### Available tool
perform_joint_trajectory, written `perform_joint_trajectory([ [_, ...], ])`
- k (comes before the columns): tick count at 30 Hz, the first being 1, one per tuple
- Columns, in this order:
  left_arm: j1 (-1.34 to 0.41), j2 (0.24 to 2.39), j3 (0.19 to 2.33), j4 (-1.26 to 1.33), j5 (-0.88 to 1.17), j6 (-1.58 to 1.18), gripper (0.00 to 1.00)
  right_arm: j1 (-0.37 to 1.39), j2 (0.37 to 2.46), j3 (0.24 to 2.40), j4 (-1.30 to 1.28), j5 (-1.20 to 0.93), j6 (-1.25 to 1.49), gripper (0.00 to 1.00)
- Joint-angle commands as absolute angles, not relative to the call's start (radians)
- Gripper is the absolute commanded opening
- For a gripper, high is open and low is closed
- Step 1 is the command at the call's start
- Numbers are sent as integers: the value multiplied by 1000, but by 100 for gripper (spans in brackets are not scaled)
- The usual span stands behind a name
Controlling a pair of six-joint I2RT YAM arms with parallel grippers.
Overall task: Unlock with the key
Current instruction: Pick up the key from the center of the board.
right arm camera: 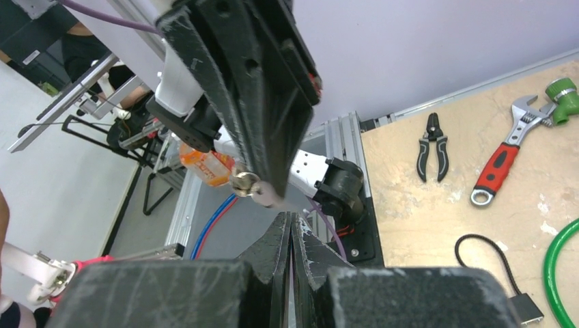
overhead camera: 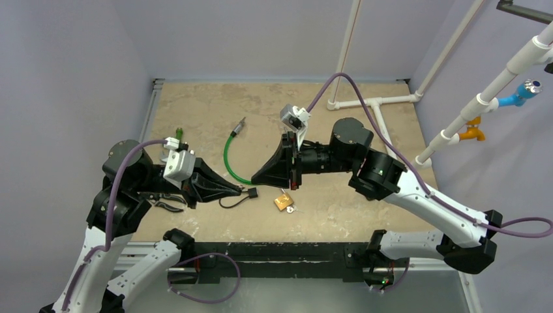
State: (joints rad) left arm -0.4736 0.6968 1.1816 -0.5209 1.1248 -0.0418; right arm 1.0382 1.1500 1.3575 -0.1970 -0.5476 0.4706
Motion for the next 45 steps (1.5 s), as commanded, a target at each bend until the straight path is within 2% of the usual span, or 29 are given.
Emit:
perform_joint_trajectory([
  [1, -477, 687, 1231, -566, 1168, -5, 0, 1036, 1136, 1350, -185, -546, 463, 0],
  [9, -479, 688, 1246, -616, 1122, 40, 0, 1036, 1125, 1355, -191, -539, 455, 1],
  [10, -478, 690, 1248, -625, 1098, 47, 0, 1036, 1118, 1356, -187, -535, 453, 9],
  [11, -478, 693, 1249, -632, 1070, 52, 0, 1037, 1116, 1358, -184, -532, 450, 21],
  [13, -479, 706, 1251, -644, 1037, 50, 0, 1043, 1118, 1363, -187, -527, 435, 36],
  [15, -479, 719, 1255, -658, 1014, 35, 0, 1061, 1128, 1373, -194, -520, 415, 45],
  [16, -479, 725, 1256, -665, 1009, 30, 0, 1074, 1136, 1384, -202, -513, 400, 47],
  [19, -478, 731, 1255, -676, 997, 32, 0, 1126, 1177, 1436, -249, -470, 345, 47],
  [28, -479, 730, 1258, -690, 1017, 37, 0, 1167, 1239, 1541, -336, -320, 262, 32],
  [31, -477, 727, 1258, -690, 1028, 40, 0, 1167, 1255, 1572, -390, -259, 237, 31],
  [38, -478, 722, 1256, -698, 1037, 47, 0, 1171, 1258, 1611, -423, -219, 198, 47],
  [45, -479, 727, 1257, -699, 1039, 46, 0, 1216, 1275, 1628, -398, -212, 173, 53],
])
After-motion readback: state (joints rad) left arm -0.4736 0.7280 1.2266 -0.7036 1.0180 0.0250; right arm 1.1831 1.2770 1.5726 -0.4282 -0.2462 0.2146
